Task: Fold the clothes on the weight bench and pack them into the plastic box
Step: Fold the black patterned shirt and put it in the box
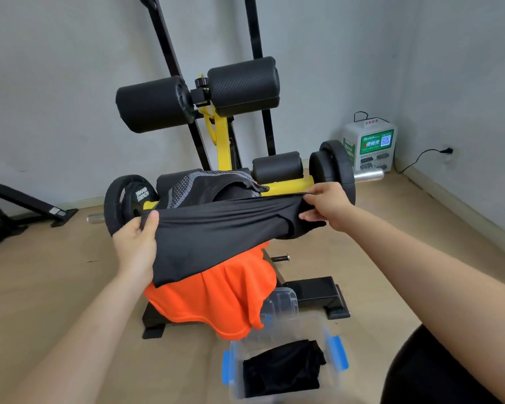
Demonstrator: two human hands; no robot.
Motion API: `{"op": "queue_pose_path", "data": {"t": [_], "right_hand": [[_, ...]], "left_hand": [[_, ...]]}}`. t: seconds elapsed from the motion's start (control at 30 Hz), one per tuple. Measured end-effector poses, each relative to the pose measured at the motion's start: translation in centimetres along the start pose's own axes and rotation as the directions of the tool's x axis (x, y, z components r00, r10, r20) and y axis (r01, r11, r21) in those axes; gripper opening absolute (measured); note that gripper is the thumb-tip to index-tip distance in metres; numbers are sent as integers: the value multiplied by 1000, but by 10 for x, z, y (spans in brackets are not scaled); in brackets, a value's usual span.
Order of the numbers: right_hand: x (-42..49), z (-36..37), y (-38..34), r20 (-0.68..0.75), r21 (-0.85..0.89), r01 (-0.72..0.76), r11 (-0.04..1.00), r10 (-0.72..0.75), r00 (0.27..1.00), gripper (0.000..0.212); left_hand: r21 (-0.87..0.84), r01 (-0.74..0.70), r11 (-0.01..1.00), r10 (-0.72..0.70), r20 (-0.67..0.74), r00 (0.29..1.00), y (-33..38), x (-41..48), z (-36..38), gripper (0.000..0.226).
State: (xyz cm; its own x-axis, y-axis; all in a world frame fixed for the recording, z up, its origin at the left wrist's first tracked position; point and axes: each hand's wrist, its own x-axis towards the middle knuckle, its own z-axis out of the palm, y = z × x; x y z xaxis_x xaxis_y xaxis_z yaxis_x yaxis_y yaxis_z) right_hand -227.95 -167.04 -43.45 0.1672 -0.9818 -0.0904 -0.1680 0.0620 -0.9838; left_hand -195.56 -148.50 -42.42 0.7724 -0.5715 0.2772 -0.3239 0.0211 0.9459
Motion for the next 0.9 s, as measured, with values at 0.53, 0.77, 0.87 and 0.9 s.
{"op": "queue_pose_path", "data": {"t": [0.53,0.77,0.87,0.9], "right_hand": [[59,72,-32,31,-356,439,825,-459,888,46],[25,55,7,234,-377,509,774,-452,861,31],[5,43,26,381,-410,539,736,-399,834,38],[0,42,31,421,-439,566,698,-397,816,43]], "left_hand": [[166,71,984,-51,-123,991,-22,56,-18,14],[406,-410,817,300,309,903,1,13,-30,18],[368,-613,699,314,612,726,4,-12,-37,30],[383,-642,664,285,664,691,2,-16,-40,37]]}}
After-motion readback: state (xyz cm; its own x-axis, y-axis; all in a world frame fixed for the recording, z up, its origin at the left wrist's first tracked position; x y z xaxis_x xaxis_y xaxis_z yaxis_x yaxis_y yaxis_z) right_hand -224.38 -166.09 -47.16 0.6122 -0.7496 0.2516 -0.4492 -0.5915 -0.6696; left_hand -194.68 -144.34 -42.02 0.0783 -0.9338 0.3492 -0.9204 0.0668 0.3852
